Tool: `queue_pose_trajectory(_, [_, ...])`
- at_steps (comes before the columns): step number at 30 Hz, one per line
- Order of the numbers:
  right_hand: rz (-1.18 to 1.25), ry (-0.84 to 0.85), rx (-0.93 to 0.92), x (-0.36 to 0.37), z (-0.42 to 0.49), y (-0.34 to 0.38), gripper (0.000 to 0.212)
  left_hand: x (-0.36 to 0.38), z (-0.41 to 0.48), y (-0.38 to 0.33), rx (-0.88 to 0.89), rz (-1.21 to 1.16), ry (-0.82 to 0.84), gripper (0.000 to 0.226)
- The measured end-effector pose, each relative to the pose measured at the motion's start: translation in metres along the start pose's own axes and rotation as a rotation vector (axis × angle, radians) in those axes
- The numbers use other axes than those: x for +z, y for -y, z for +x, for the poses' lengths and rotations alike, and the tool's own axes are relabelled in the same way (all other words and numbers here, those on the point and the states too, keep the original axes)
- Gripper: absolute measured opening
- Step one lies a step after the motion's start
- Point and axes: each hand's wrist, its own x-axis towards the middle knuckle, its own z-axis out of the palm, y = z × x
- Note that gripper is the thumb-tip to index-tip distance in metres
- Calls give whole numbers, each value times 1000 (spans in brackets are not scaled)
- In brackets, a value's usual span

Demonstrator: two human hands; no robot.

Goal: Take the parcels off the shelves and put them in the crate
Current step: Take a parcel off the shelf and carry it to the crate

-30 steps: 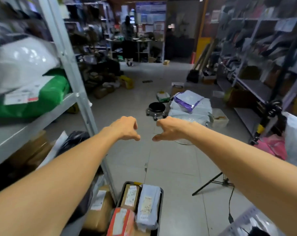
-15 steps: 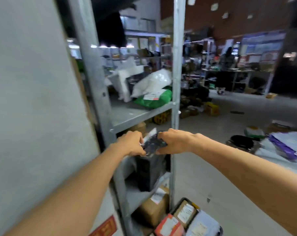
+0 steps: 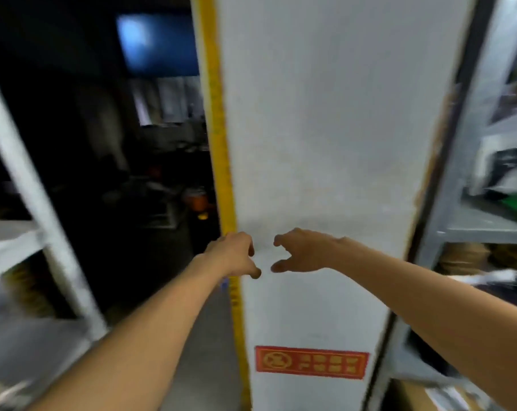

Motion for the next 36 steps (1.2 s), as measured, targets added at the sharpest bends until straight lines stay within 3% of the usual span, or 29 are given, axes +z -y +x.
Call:
queue_pose_trajectory(8, [-23, 0, -547, -18, 74, 225, 71, -66, -157, 182, -564, 11, -109, 51])
queue_pose_trajectory(13, [-63, 13, -892, -23, 67, 350, 53, -77, -273, 239, -880, -47, -191, 50])
queue_pose_trajectory(24, [-98, 6, -1432, -14, -49, 540, 64, -69, -506, 236, -1395, -24, -397, 55])
queue_pose_trajectory(30, [-50, 14, -1595, -8, -132, 613, 69, -50, -619, 215, -1621, -29, -386, 52])
queue_pose_trajectory(36, [-24, 38, -1665, 2, -200, 660, 66, -38, -697, 208, -1717, -39, -390, 56])
